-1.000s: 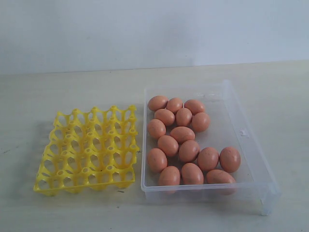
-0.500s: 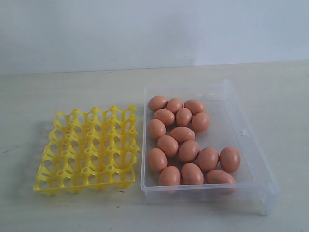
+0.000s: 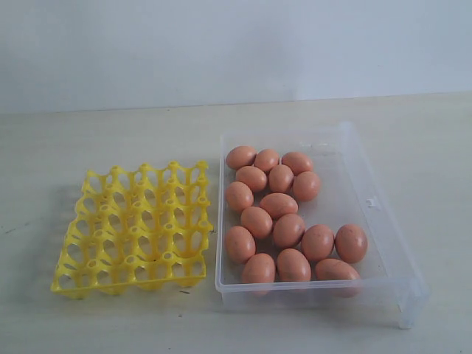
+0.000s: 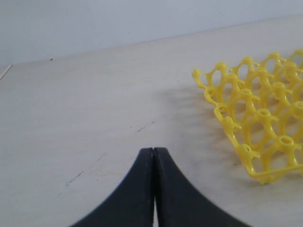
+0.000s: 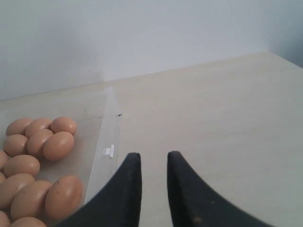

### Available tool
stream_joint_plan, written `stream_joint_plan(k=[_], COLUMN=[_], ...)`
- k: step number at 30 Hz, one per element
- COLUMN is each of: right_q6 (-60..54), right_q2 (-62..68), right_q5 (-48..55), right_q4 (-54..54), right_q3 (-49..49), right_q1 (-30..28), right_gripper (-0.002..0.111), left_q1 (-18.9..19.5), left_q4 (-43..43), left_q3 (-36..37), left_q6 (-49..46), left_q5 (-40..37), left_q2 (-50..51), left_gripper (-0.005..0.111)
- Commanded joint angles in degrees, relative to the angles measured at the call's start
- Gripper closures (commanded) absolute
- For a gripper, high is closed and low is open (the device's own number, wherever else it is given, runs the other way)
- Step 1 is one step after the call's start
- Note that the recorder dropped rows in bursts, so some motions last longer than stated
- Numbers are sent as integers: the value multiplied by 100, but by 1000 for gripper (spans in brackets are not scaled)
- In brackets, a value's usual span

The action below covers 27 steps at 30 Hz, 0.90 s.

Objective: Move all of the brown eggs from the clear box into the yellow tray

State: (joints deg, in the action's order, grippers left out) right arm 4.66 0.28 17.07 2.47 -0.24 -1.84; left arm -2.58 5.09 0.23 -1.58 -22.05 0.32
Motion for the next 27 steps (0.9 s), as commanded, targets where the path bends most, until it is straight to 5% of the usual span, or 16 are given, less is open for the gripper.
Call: stream_joint_plan(k=[1,27], right_q6=[8,-6], right_q2=[-28,-28], right_q5=[-75,-619], right_q4=[24,23], right_q3=[24,-286], right_q1=[-16,-16], right_gripper=[88,88], left_q1=[-28,-28], left_q4=[-10,-10], left_q3=[-23,-23], left_q6=[32,32], left_q5=[35,35], left_q2=[-32,-32], left_gripper=[107,107])
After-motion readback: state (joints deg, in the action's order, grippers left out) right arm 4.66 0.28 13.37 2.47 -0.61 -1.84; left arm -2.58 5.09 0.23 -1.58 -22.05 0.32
